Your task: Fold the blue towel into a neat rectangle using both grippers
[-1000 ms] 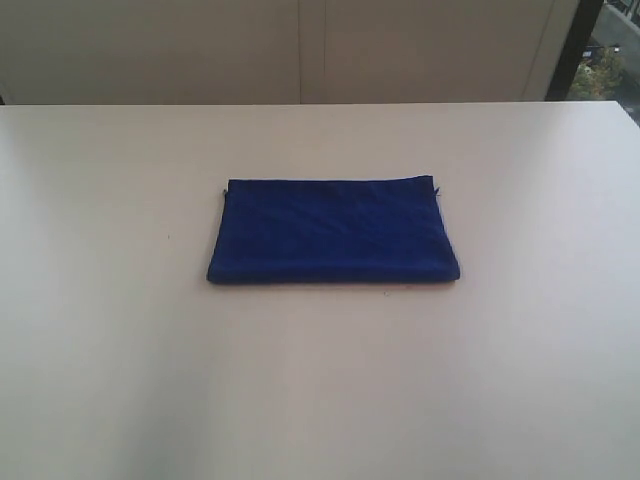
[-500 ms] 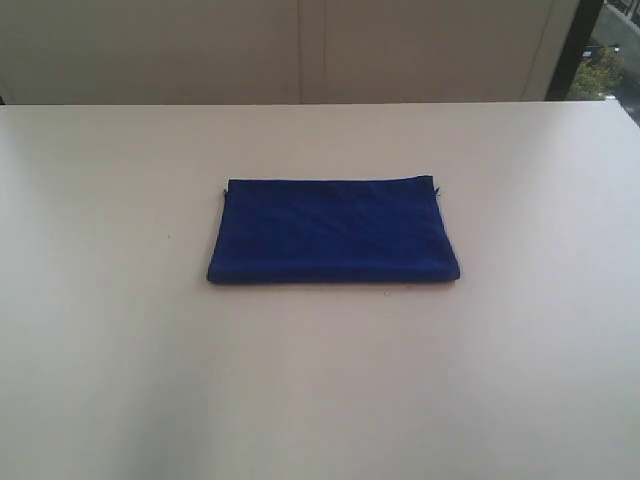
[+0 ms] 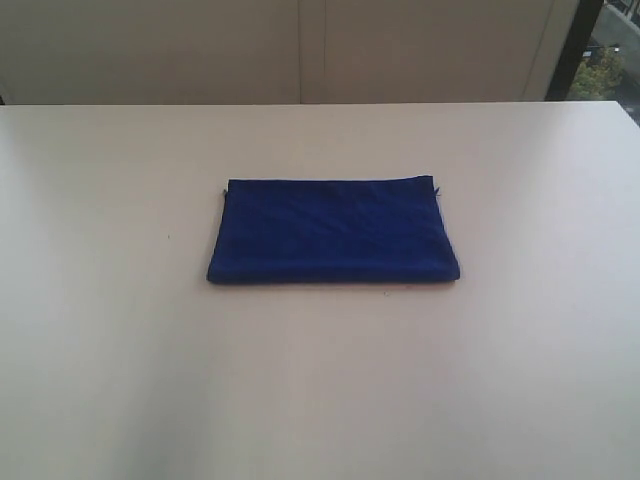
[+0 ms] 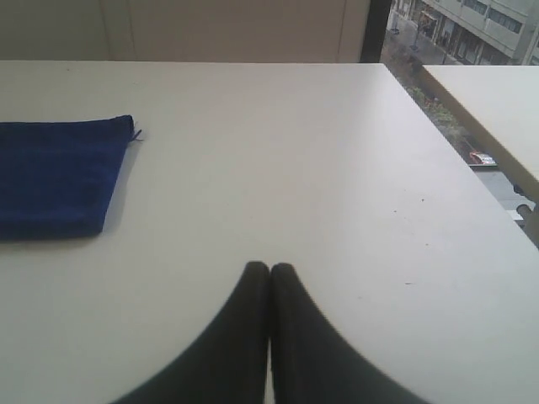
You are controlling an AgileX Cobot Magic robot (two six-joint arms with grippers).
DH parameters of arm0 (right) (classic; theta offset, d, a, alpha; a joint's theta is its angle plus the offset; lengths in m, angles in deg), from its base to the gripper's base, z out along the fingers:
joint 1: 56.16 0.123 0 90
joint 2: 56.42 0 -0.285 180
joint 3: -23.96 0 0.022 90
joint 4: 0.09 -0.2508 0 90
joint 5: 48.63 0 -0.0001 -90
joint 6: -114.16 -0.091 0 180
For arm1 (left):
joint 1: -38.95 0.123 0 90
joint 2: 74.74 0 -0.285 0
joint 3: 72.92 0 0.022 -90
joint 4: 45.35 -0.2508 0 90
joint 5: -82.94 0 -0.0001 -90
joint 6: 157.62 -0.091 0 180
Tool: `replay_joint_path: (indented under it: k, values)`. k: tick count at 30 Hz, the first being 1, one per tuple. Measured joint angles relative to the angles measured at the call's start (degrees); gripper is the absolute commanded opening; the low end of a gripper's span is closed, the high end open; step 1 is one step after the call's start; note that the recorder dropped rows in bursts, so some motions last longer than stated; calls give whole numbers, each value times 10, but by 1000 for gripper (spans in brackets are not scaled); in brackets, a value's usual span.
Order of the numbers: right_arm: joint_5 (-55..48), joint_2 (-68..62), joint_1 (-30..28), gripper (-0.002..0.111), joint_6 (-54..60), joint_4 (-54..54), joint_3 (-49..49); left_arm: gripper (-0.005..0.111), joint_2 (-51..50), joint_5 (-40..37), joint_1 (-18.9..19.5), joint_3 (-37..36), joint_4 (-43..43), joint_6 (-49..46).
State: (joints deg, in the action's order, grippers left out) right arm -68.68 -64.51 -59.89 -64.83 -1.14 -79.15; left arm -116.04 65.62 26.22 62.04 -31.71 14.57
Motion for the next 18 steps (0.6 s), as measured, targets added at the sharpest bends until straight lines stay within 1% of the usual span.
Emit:
replay_joint_path:
  k: [13,18]
  values:
    - [0,0,0,0,0,0,0,0,8,0,1,-1,0,0]
    - [-1,0,0,0,0,0,0,0,50,0,24,-38,0,0]
